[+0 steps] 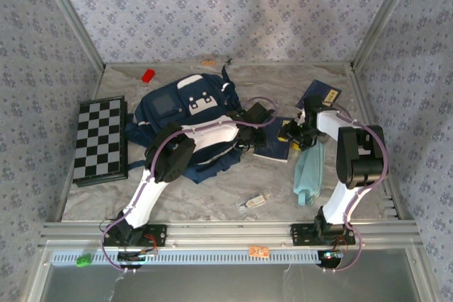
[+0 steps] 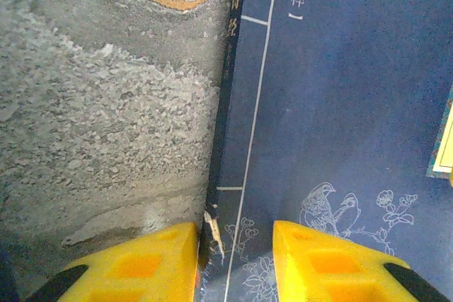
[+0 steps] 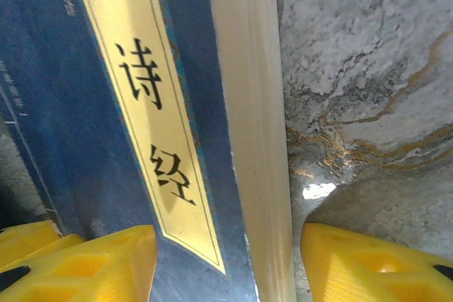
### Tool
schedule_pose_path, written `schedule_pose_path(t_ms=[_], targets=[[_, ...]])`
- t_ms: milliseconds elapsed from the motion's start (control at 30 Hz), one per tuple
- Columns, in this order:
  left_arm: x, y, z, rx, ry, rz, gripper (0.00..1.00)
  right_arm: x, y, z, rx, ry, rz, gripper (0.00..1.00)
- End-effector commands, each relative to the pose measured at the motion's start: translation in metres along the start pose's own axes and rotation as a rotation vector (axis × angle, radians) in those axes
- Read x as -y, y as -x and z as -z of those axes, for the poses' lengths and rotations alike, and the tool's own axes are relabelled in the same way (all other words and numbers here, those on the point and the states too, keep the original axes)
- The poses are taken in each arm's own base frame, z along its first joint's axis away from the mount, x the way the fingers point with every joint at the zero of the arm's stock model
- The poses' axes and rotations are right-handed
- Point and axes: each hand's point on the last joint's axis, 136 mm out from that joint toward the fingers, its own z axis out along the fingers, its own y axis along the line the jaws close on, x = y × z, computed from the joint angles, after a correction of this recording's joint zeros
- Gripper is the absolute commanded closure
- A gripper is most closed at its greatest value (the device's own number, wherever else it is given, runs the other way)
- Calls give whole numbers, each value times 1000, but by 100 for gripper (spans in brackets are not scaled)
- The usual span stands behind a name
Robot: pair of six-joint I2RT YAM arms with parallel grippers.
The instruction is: Pack the student bag
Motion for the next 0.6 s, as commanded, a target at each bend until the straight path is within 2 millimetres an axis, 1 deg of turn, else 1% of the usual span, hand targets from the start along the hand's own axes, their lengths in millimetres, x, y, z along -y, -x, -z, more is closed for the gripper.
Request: schedule_pose_path(t_ms=[0, 133, 367, 433, 500, 567], targets=[[0, -3, -4, -24, 9, 3, 67, -11, 0, -2, -9, 29, 32, 43], [-2, -5, -6, -28, 12, 5, 67, -21, 0, 11, 19, 51, 60, 47], [-1, -5, -7, -28, 10, 6, 67, -28, 0, 31, 54, 73, 82, 53], [-1, -4, -7, -28, 9, 7, 67, -30, 0, 34, 62, 83, 91, 54], [-1, -4, -7, -29, 8, 7, 67, -31, -2, 32, 49, 109, 92, 56], [-1, -5, -7, -29, 6, 8, 67, -31, -4, 30, 34, 123, 83, 60]])
